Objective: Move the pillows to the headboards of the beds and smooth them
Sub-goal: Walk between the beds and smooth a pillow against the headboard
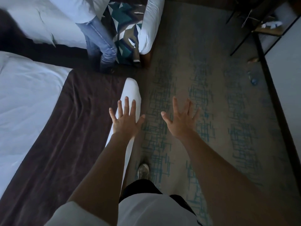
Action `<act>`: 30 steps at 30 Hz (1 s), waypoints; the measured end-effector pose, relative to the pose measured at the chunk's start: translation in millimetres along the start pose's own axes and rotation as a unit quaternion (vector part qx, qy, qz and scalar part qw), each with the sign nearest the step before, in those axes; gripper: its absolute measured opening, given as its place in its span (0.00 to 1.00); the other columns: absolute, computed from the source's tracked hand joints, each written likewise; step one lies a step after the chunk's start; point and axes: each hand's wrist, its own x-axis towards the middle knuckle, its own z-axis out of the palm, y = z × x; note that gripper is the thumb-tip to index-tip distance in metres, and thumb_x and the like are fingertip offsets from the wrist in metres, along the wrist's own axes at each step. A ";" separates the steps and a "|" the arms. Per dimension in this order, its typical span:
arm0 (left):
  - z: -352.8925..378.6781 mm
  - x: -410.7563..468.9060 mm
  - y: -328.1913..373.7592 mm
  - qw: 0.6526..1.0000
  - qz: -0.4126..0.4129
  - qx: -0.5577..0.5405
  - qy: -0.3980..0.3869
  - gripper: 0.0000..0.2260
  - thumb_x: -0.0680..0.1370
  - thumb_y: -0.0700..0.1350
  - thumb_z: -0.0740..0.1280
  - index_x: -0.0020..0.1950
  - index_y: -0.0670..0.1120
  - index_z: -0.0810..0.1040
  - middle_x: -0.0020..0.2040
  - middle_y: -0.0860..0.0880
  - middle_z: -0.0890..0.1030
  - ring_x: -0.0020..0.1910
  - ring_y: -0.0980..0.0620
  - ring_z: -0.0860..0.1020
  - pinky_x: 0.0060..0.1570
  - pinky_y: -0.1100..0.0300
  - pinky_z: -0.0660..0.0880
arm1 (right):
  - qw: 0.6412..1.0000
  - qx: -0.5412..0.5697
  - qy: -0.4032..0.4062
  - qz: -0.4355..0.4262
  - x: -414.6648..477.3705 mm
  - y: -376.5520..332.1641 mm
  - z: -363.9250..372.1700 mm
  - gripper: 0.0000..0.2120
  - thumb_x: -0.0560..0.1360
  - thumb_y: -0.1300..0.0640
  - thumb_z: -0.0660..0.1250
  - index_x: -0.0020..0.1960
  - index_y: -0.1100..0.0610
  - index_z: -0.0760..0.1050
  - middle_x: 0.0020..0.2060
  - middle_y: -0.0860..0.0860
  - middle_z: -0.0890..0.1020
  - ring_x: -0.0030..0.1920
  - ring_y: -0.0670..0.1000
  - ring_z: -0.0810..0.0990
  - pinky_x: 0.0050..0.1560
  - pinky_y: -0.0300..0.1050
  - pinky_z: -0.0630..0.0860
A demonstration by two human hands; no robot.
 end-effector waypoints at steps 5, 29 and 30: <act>-4.4 49.6 -10.7 1.000 -0.005 -0.009 -0.012 0.36 0.82 0.70 0.45 0.84 0.52 0.43 0.84 0.46 0.39 0.82 0.38 0.42 0.75 0.31 0.40 | 1.000 -0.016 -0.006 -0.003 50.1 -16.8 -3.3 0.40 0.78 0.26 0.41 0.82 0.44 0.34 0.81 0.65 0.43 0.82 0.63 0.40 0.77 0.71 0.36; -42.3 351.8 53.1 0.996 -0.083 0.013 -0.002 0.35 0.83 0.69 0.45 0.84 0.53 0.43 0.84 0.46 0.40 0.83 0.40 0.42 0.76 0.33 0.42 | 0.994 -0.044 -0.007 -0.095 407.9 4.9 -55.8 0.41 0.76 0.25 0.35 0.82 0.44 0.34 0.82 0.64 0.40 0.82 0.64 0.41 0.77 0.71 0.38; -44.2 362.6 55.4 0.996 -0.086 0.014 -0.001 0.35 0.83 0.69 0.46 0.84 0.53 0.43 0.84 0.46 0.40 0.83 0.40 0.42 0.76 0.33 0.42 | 0.994 -0.043 -0.005 -0.097 423.1 5.0 -59.6 0.41 0.76 0.24 0.34 0.82 0.44 0.35 0.82 0.64 0.40 0.82 0.64 0.41 0.77 0.71 0.38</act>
